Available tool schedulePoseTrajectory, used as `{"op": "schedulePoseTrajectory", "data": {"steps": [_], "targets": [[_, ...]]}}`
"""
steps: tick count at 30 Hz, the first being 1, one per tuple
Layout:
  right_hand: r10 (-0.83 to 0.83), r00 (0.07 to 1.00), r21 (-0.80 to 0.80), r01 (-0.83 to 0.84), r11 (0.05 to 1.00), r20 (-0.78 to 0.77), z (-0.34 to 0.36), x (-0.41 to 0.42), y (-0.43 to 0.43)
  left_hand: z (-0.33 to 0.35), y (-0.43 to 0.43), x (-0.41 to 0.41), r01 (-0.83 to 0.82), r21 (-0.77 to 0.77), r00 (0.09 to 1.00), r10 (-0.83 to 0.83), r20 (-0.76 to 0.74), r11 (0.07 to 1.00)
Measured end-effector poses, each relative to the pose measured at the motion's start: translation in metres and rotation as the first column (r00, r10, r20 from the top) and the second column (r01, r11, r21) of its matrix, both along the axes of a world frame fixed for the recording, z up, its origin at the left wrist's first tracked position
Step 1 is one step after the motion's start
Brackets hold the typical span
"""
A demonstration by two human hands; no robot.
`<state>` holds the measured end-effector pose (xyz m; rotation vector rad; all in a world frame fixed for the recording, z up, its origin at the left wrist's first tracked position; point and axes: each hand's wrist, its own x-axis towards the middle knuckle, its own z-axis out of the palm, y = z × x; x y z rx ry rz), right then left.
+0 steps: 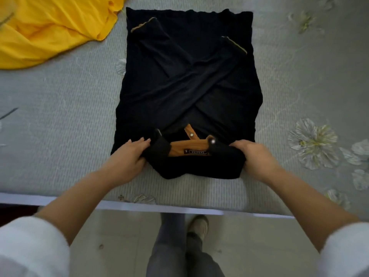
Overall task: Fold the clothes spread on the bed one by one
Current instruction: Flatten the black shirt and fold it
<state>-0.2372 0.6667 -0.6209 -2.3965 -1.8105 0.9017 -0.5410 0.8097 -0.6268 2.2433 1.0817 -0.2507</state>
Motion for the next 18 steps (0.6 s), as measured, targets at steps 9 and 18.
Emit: {"op": "schedulePoseTrajectory", "data": {"steps": [9, 18], "targets": [[-0.094, 0.942, -0.411, -0.049, 0.91, -0.322, 0.046, 0.015, -0.037, 0.054, -0.05, -0.002, 0.101, -0.389, 0.993, -0.116, -0.015, 0.916], [-0.21, 0.916, -0.318, 0.097, 0.943, -0.342, 0.064, 0.047, 0.034, 0.076, 0.029, 0.013, -0.014, -0.457, 0.999, -0.011, -0.053, 0.889]]}}
